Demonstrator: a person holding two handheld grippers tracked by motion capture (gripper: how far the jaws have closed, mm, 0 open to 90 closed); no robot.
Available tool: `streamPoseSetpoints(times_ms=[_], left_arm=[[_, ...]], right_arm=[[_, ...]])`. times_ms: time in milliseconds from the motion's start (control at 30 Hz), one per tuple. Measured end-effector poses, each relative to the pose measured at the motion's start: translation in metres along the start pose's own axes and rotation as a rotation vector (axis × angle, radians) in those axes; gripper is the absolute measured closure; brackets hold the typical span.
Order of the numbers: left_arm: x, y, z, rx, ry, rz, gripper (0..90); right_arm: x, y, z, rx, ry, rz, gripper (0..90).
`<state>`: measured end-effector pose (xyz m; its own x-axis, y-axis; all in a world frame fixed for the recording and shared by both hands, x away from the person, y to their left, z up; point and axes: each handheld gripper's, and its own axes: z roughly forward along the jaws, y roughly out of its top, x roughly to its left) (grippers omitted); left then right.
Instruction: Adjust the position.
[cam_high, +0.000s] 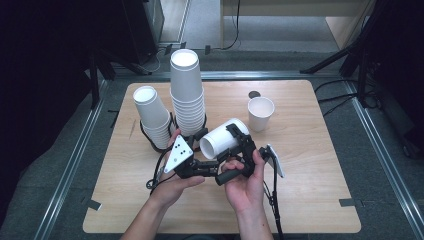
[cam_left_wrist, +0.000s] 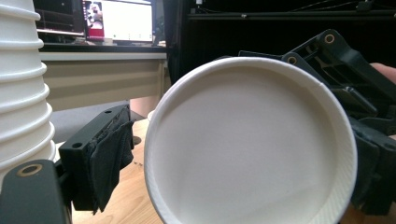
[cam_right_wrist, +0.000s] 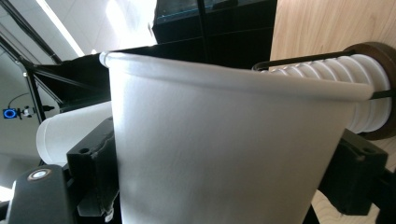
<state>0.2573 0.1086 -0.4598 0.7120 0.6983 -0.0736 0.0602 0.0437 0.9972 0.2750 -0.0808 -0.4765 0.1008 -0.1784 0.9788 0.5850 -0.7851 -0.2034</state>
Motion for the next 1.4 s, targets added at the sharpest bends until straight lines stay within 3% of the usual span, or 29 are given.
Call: streamPoseSetpoints(times_ms=[767,1400], left_arm=[[0.001,0.001,-0.001,0.003,-0.025,-0.012,10.2],[0.000,0.003,-0.004,0.008,-0.056,-0.007,10.1]], right_arm=[[0.004,0.009,-0.005,-0.013,-0.007,-0.028,14.2],[0.014,0.031,-0.012,-0.078,0.006,-0.050,14.1]])
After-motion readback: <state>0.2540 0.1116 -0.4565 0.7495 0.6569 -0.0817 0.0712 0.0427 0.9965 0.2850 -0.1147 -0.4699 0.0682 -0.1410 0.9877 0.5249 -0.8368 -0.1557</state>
